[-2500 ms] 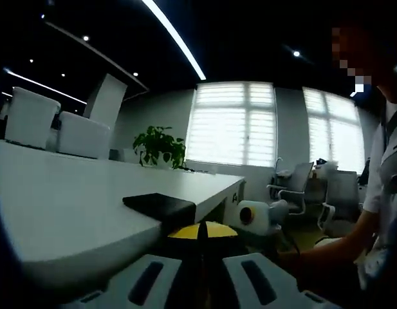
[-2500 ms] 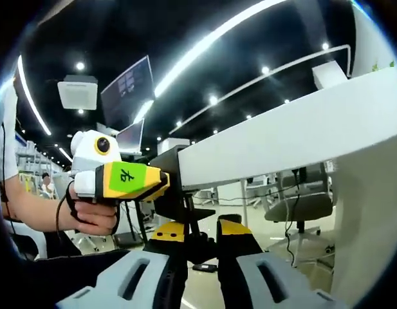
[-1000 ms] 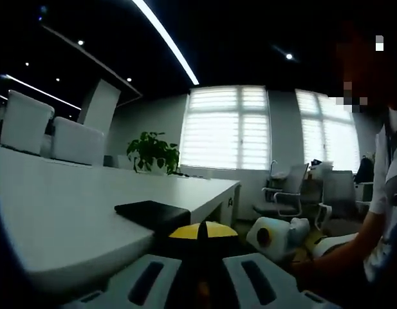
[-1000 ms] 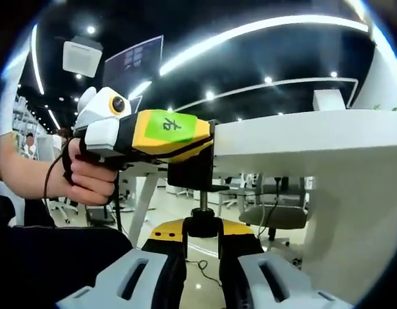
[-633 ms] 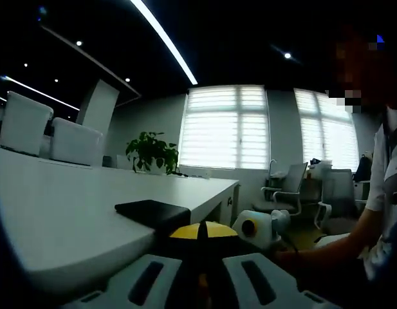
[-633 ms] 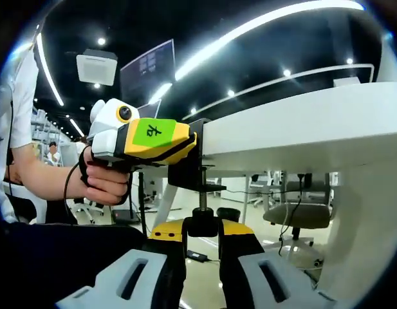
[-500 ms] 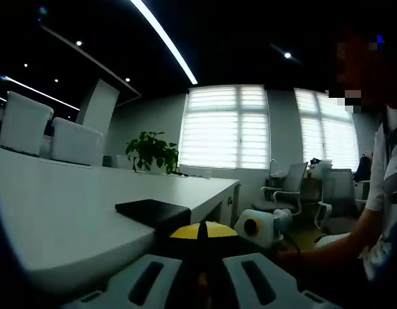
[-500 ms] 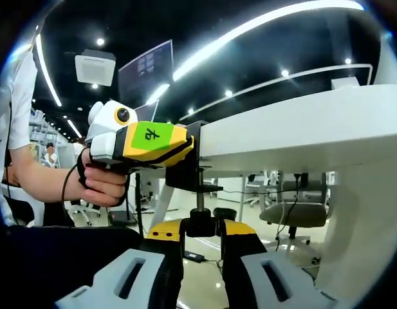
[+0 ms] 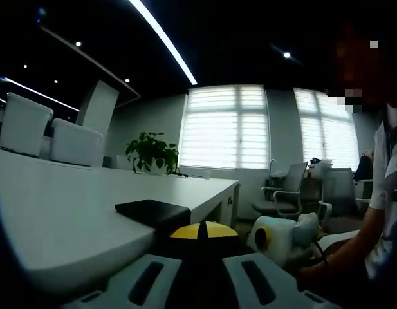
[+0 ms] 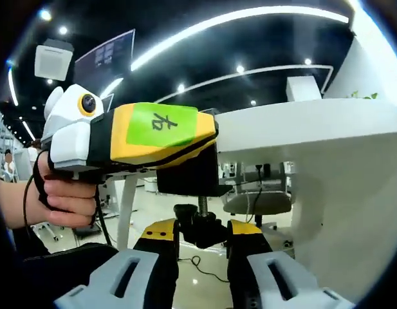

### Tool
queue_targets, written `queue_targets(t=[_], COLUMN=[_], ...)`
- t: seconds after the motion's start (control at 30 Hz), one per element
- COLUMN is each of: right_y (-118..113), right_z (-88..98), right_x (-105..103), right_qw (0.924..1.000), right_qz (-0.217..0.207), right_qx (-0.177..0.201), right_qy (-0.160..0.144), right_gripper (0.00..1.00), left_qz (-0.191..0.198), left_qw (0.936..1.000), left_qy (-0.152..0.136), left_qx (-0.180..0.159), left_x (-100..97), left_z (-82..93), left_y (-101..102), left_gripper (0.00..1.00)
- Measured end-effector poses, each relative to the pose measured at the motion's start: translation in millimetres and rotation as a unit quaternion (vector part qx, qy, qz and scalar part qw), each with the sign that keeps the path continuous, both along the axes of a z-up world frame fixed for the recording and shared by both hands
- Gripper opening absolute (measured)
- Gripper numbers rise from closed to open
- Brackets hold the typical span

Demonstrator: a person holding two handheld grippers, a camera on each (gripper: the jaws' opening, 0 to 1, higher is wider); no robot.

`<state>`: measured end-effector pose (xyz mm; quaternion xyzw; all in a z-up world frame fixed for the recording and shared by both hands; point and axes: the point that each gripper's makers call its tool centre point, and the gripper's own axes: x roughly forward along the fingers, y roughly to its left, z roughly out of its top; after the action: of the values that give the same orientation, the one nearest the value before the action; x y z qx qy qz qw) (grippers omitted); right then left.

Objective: Clamp the fixed fixture on the desktop, loosen the retaining clip, secure it to the edge of the desk, and tighten the retaining clip.

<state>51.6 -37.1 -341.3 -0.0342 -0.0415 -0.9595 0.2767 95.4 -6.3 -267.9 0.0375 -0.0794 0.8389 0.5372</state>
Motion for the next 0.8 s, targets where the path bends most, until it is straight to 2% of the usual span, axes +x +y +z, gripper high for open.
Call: queue_targets(t=[0.1, 0.23, 0.4, 0.6, 0.73, 0.8], right_y=[0.8, -1.2, -0.2, -6.2, -5.3, -0.9], right_z=[-0.1, 0.1, 1.0, -0.1, 0.1, -1.6], right_x=[2.2, 1.2, 1.9, 3.2, 7.8, 9.8], right_qw=[0.9999, 0.9985, 0.9932, 0.9864, 0.9896, 0.9933], right_qz=[0.014, 0.047, 0.101, 0.153, 0.138, 0.112], right_qx=[-0.001, 0.020, 0.045, 0.044, 0.021, 0.011], right_qy=[0.004, 0.021, 0.036, 0.040, 0.034, 0.027], right_gripper=[0.24, 0.24, 0.24, 0.24, 0.24, 0.24], left_qz=[-0.001, -0.001, -0.001, -0.003, -0.004, -0.005], left_qw=[1.0000, 1.0000, 1.0000, 1.0000, 1.0000, 1.0000], left_qy=[0.000, 0.000, 0.002, 0.001, 0.001, 0.001], left_qx=[0.001, 0.001, 0.000, 0.004, 0.005, 0.005], left_x=[0.1, -0.1, 0.0, 0.5, 0.2, 0.3], left_z=[-0.1, -0.2, -0.3, -0.1, 0.0, 0.1], left_y=[-0.2, -0.5, -0.7, -0.9, -1.1, -1.2], left_gripper=[0.01, 0.01, 0.01, 0.01, 0.01, 0.01])
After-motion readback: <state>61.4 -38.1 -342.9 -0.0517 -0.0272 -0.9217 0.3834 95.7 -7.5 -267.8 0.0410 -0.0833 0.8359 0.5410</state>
